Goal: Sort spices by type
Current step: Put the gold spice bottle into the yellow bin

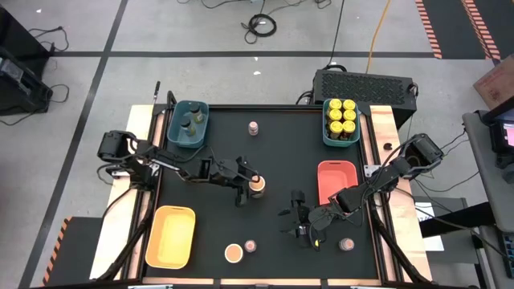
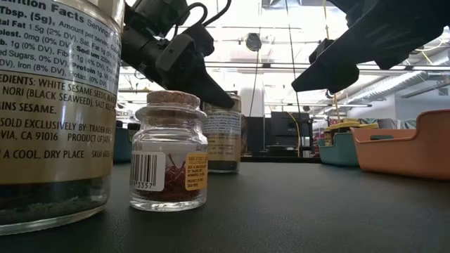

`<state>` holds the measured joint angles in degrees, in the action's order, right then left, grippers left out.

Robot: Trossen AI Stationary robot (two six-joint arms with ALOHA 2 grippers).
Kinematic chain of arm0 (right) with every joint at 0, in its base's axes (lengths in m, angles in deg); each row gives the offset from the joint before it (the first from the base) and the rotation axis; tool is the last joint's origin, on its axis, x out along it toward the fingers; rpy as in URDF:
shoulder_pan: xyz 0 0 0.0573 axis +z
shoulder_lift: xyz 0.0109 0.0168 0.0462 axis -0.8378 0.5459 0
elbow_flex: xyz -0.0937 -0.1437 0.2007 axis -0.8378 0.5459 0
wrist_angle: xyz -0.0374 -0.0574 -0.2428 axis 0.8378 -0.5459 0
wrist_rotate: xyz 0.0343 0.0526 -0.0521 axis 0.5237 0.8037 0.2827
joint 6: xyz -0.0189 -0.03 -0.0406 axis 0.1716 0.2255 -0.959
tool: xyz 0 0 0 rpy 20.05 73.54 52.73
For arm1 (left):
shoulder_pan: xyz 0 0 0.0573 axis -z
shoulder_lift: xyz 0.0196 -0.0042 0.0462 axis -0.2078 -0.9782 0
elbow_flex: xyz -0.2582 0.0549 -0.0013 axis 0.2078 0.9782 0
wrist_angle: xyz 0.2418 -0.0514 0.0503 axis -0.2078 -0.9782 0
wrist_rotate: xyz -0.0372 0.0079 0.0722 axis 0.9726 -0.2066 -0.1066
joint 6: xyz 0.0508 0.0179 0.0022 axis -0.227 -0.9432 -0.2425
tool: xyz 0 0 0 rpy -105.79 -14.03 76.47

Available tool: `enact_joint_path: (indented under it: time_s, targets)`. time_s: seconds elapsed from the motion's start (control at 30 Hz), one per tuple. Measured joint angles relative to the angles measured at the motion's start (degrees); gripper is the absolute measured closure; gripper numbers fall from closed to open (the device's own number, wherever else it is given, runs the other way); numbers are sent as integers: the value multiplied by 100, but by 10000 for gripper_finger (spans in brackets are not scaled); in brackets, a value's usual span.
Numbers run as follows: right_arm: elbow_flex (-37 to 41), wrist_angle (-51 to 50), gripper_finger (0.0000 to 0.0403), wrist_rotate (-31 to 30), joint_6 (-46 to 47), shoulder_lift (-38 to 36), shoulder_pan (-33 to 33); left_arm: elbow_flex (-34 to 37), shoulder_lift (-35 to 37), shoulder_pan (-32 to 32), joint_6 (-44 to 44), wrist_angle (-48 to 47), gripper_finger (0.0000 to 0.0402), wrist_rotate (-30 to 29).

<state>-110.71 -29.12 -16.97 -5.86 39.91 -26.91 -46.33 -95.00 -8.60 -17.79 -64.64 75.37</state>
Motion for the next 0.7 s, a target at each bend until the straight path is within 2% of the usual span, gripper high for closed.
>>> enact_joint_path:
  time_s: [0.2, 0.37, 0.5, 0.7]
  targets:
    - [0, 4, 142, 0, 8, 0, -2, -74, 247, 12, 142, 1, 124, 131]
    - [2, 37, 142, -2, 21, 0, -2, -76, 731, 96, 142, -103, 124, 186]
    - [2, 52, 142, 0, 21, 0, 0, -120, 1300, 221, 161, -718, 124, 189]
    - [4, 140, 142, -2, 21, 0, -2, -157, 2251, 541, 710, -2058, 124, 193]
